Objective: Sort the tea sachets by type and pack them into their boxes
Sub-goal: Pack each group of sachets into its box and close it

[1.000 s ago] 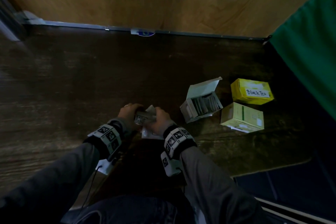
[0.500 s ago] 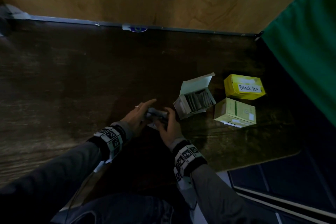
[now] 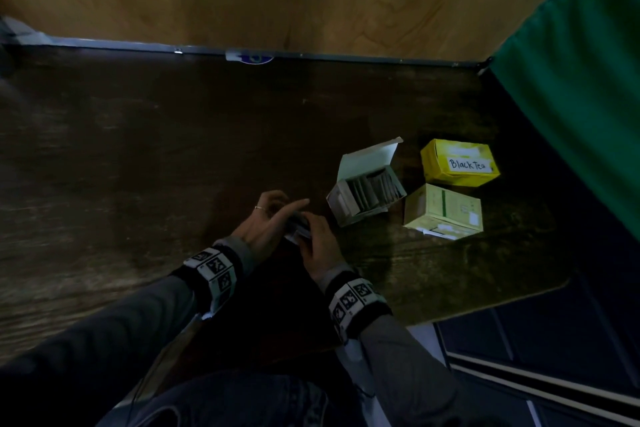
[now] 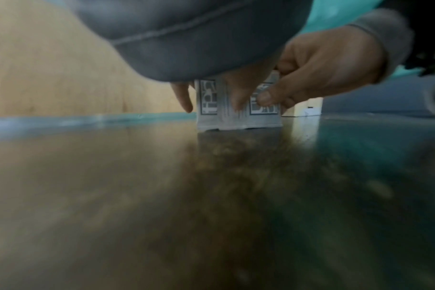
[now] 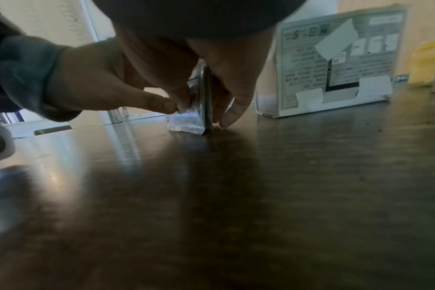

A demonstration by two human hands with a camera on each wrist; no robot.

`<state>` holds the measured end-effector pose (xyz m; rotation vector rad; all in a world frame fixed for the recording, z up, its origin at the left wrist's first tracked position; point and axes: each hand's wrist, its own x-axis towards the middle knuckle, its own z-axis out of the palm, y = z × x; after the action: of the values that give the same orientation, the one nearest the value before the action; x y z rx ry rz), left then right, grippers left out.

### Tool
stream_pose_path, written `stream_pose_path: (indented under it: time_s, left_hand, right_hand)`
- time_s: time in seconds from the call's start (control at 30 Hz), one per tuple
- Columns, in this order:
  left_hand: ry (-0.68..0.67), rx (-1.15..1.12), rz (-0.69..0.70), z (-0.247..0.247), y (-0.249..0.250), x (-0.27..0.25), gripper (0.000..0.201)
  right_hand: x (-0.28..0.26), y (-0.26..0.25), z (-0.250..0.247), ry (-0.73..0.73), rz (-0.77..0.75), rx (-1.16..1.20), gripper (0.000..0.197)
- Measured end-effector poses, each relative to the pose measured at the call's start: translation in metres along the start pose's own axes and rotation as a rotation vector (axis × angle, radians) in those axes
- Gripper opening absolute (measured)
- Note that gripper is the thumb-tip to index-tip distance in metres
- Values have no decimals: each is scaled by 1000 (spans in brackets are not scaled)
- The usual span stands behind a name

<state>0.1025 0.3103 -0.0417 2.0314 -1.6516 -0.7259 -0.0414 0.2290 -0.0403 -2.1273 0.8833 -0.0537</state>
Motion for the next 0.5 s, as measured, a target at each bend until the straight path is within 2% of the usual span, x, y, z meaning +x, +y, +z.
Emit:
stream_pose_path:
  time_s: [0.07,0.13,0.27,0.33,0.4,0.5]
  left_hand:
    - [15,105,70,-1,3,1,77]
    - [96,100,124,0,4,0,70]
    - [204,-50,34,-3,-5,-8,56]
    - [132,-111,-73,-7,-3,-6,59]
    - [-58,-161,-205,-7,4,-2,76]
    - [-148,-158,-224,3,15,-1,98]
  right_hand:
    - [0,1,-2,-11,-2,12,43]
    - [-1,4,-3,4,-21,25,43]
    - [-4,6,0,31,-47,22,43]
    - [-4,4,0,18,-35,44,45]
    - [-3,0,0,-25,22,57,50]
    - [0,-5,1,-105,136,102,59]
